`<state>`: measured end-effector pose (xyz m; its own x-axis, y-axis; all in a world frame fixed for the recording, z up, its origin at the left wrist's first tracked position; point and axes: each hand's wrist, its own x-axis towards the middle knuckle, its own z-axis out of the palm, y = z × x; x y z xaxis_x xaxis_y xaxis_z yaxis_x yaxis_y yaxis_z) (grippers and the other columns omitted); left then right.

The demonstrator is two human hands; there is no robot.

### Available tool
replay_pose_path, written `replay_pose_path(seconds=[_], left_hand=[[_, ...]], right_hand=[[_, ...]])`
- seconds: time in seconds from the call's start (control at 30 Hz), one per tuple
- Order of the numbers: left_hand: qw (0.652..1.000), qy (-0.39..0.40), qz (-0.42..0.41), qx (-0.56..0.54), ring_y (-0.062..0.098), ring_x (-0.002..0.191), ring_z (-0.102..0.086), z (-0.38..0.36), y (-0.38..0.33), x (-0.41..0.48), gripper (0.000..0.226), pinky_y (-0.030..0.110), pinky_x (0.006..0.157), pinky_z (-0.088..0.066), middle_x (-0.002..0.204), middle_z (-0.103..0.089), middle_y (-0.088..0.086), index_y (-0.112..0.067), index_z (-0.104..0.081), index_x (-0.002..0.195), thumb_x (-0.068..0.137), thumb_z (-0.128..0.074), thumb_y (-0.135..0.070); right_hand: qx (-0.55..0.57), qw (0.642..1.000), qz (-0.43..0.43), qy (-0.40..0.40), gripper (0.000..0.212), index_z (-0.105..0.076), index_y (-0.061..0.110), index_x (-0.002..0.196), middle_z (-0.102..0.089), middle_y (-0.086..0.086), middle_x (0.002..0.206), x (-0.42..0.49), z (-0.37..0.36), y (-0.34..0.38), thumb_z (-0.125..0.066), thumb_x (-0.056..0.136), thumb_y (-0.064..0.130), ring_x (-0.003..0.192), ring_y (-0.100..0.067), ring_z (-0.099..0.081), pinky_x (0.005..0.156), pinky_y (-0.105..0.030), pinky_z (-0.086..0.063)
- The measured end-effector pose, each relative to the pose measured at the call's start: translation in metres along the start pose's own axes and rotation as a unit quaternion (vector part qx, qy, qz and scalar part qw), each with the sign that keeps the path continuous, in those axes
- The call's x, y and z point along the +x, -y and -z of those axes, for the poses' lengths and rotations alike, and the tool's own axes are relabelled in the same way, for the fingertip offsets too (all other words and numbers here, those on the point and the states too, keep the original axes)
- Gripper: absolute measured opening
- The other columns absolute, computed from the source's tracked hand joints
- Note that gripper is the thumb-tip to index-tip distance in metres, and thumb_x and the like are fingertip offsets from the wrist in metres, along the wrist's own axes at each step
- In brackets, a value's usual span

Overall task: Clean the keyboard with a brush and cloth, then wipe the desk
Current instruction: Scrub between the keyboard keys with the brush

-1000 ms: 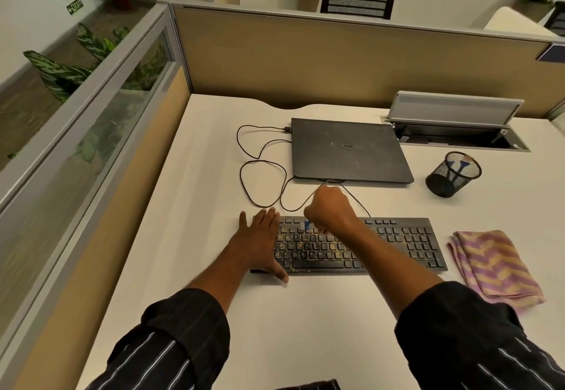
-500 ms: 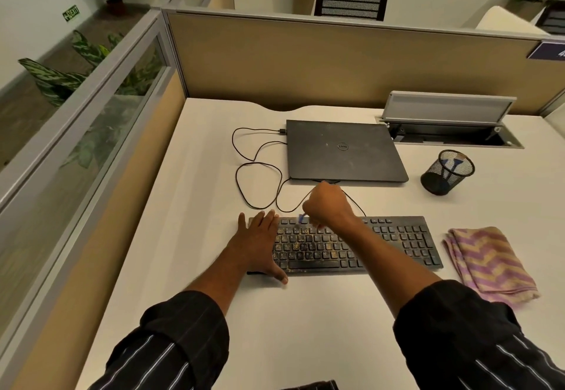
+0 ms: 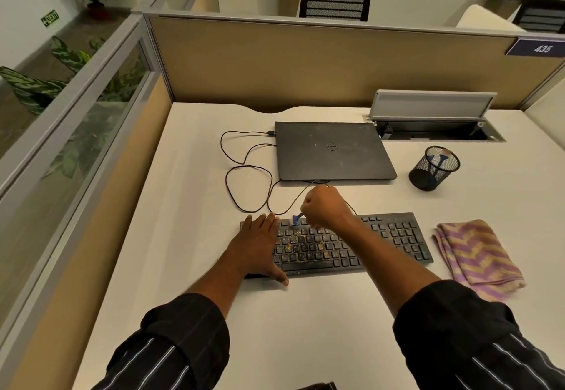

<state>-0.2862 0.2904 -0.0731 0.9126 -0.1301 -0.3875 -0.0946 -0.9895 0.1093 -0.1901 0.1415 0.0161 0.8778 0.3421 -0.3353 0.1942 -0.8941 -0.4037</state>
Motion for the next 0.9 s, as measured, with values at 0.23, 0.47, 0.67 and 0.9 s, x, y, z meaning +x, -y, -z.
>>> replay_pose_path(seconds=[0.23, 0.47, 0.67, 0.9], left_hand=[[1.000, -0.008, -0.021, -0.017, 0.027, 0.155, 0.007, 0.000, -0.009, 0.006, 0.149, 0.047, 0.126, -0.002, 0.168, 0.006, 0.010, -0.010, 0.008, 0.159, 0.057, -0.066, -0.090], [0.999, -0.039, -0.030, -0.021, 0.027, 0.155, 0.005, 0.001, -0.020, 0.009, 0.145, 0.047, 0.126, -0.002, 0.168, 0.010, 0.011, -0.010, 0.004, 0.159, 0.059, -0.067, -0.088], [0.998, -0.063, -0.027, 0.001, 0.031, 0.155, 0.007, 0.003, -0.033, 0.014, 0.144, 0.053, 0.125, -0.004, 0.166, 0.018, 0.014, -0.011, 0.007, 0.159, 0.061, -0.061, -0.091], [0.999, -0.048, -0.022, 0.013, 0.028, 0.155, 0.002, 0.011, -0.058, 0.024, 0.140, 0.051, 0.125, -0.003, 0.168, 0.004, 0.011, -0.011, 0.005, 0.159, 0.064, -0.061, -0.090]], right_hand=[[-0.057, 0.993, -0.047, -0.093, 0.010, -0.062, 0.004, 0.078, -0.063, -0.009, 0.076, -0.011, 0.005, -0.021, -0.064, 0.084, 0.011, 0.069, -0.021, -0.060, 0.065, -0.029, -0.051], [-0.011, 0.999, -0.002, -0.045, 0.018, -0.072, 0.005, 0.087, -0.072, -0.009, 0.085, -0.003, 0.005, -0.024, -0.055, 0.089, 0.012, 0.071, -0.019, -0.067, 0.071, -0.033, -0.059], [-0.028, 0.992, -0.057, -0.111, 0.011, -0.064, 0.001, 0.086, -0.064, -0.010, 0.079, -0.010, 0.005, -0.040, -0.064, 0.083, 0.011, 0.072, -0.022, -0.062, 0.064, -0.028, -0.049], [-0.007, 0.999, 0.027, -0.024, 0.017, -0.072, 0.004, 0.085, -0.072, -0.008, 0.080, -0.001, 0.008, -0.048, -0.057, 0.089, 0.013, 0.069, -0.019, -0.068, 0.071, -0.033, -0.060]])
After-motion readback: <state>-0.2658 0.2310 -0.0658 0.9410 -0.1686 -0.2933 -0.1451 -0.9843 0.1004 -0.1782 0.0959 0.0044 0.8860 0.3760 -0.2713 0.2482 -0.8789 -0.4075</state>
